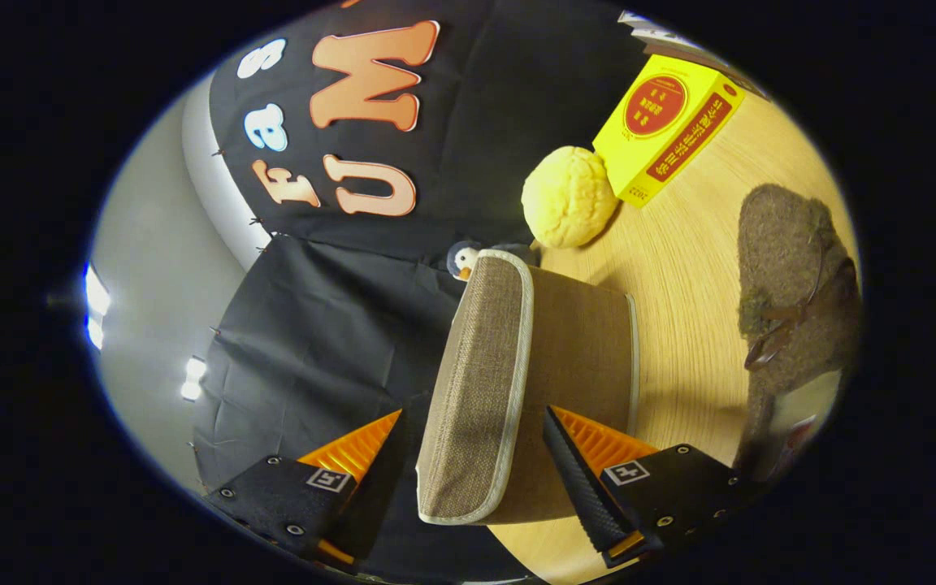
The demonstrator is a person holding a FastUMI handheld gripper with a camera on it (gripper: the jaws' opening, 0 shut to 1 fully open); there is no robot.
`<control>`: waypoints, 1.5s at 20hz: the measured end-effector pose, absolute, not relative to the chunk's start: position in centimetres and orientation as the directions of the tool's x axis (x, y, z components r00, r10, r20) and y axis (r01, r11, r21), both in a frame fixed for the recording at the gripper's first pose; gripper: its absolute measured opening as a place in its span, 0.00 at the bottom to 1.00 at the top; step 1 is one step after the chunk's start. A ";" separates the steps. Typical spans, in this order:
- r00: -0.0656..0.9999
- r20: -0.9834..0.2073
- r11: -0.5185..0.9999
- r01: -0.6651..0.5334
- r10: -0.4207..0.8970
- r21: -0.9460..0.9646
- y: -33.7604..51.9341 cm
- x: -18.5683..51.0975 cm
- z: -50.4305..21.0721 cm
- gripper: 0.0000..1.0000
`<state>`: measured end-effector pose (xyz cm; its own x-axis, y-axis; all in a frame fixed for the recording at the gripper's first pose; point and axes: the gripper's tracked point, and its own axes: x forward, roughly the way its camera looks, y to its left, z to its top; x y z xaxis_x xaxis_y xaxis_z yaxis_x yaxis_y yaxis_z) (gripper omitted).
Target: Open the storage box then place both shoes into the box .Put the left shoe in first, then the right shoe, with the right side of both shoes facing outward in a uniform manner.
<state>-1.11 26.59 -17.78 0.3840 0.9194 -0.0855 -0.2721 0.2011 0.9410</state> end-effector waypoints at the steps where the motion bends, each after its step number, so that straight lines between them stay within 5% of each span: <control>1: 0.361 -0.082 0.186 -0.262 0.929 0.947 27.0 -1.4 -18.0 0.97; 7: 0.292 0.030 0.030 -0.199 0.956 0.979 27.8 -2.0 -16.2 0.95; 11: 0.325 0.120 -0.045 -0.229 0.938 0.972 27.0 -1.8 -13.4 0.84; 15: 0.341 0.107 -0.022 -0.243 0.934 0.970 27.3 -1.9 -12.5 0.25; 20: 0.454 0.077 0.051 -0.264 0.888 0.963 26.9 0.1 -9.7 0.03; 30: 0.492 0.107 0.100 -0.376 0.864 0.921 34.4 -2.2 1.0 0.02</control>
